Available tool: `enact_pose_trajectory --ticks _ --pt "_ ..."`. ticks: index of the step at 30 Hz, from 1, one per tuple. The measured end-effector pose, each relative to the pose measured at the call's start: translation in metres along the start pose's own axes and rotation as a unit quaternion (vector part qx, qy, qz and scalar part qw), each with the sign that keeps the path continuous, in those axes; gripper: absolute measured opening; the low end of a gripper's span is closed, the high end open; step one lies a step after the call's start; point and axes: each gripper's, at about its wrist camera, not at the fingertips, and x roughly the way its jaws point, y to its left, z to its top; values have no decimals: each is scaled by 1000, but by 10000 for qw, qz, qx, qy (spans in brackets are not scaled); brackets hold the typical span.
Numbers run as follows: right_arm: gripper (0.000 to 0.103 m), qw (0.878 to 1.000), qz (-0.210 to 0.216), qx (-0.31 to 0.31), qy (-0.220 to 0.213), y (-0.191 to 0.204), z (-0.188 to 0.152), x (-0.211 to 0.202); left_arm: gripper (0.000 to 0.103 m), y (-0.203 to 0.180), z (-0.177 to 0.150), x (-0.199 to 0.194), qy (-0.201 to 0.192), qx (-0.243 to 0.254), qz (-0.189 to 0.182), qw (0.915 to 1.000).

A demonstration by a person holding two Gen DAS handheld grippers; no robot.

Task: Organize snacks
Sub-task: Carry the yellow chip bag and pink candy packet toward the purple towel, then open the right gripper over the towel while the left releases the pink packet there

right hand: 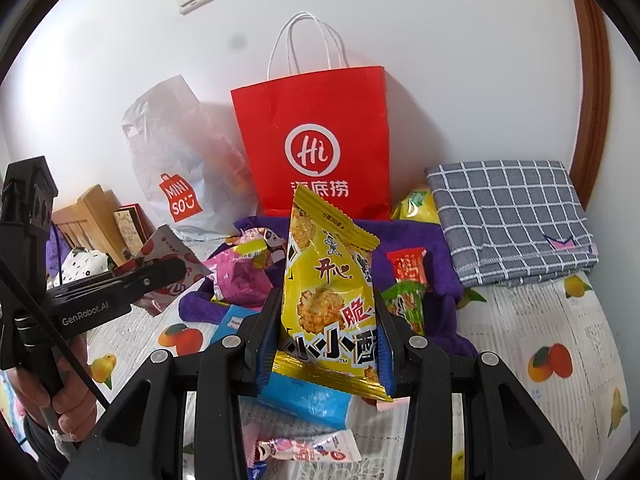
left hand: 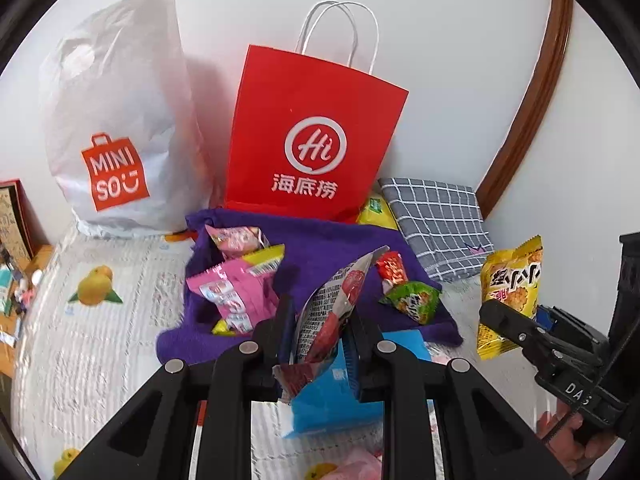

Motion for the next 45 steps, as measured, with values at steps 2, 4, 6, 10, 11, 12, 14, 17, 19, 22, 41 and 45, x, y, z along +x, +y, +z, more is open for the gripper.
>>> enact_pose_trajectory --ticks 2,4,6,10,11,12,14,17,19,22,41,45 --pt "41 10000 19 -20 -7 1 6 3 22 4 1 1 -54 26 56 10000" --pt "41 10000 18 -49 -36 3 11 6 22 11 1 2 -72 -22 84 9999" --pt "41 9999 29 -95 -81 5 17 9 22 20 -2 7 -25 -87 123 9999" --pt "41 9999 33 -93 -66 5 27 21 21 31 -5 11 9 -220 117 9997" --pt "41 9999 32 -85 -48 5 29 25 21 33 -6 12 -2 -239 112 9997" --pt "41 10000 31 -81 -30 5 31 29 21 35 -7 13 -22 -247 129 9996" --pt "41 10000 27 -76 -6 4 35 38 22 37 -8 17 -21 -238 205 9995" --pt "41 10000 -36 -17 15 -1 40 49 21 43 -12 26 98 -315 206 9992" --pt "41 10000 -19 65 44 -7 42 57 21 48 -12 28 128 -398 182 9990" --pt "41 9998 7 158 128 -19 38 74 21 53 -12 31 130 -485 158 9986" --pt "41 9920 -53 382 1201 -42 8 156 21 59 -16 40 289 -633 37 9976" --pt "42 9921 -206 302 1200 -40 6 160 21 60 -16 40 286 -657 35 9974"
